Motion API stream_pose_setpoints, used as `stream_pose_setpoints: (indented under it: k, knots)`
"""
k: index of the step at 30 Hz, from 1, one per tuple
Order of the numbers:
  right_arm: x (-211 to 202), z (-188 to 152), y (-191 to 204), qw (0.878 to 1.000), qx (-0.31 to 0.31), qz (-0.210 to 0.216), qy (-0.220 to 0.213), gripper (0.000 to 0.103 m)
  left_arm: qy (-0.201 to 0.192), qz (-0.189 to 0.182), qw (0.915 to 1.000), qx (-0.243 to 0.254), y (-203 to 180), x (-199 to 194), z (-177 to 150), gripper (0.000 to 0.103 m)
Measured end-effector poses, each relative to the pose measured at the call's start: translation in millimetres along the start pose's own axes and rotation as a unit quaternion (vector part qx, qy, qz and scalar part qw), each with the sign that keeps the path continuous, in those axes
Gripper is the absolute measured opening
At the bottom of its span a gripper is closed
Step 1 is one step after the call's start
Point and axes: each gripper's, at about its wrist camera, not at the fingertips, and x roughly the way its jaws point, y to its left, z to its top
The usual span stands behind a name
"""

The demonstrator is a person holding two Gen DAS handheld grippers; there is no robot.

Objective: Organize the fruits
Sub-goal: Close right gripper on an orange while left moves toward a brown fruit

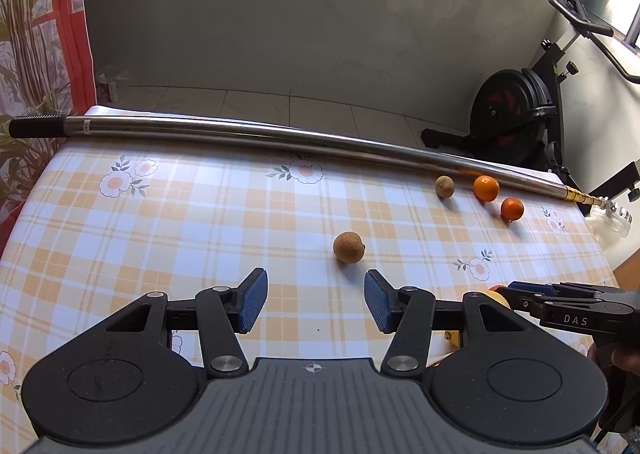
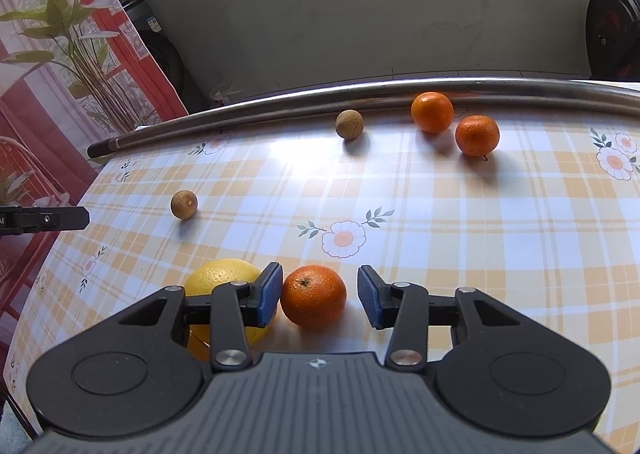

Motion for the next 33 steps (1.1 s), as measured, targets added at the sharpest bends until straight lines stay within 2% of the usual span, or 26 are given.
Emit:
stream_pose_setpoints:
  k: [2, 8, 22, 33]
  knots:
    - [0, -2, -3, 1.000, 0.017, 0.012, -0.002, 0.038, 0.003, -0.002, 1.0000, -0.001, -1, 2, -1, 0.056]
    - [-6, -4, -6, 0.999, 0.028, 0.019, -0.003, 0.038, 0.005, -0.003, 1.0000, 0.005, -6, 4, -4, 0.056]
    - [-40, -26, -15, 0.999, 0.012, -0.025, -0.018, 0.037, 0.004, -0.008, 1.0000, 0.001, -6, 1, -7, 0.056]
    - [-37, -25, -15, 0.999, 0.030, -0.025, -0.018, 0.040, 0.004, -0.011, 0.9999, 0.007, -10, 3, -6, 0.056]
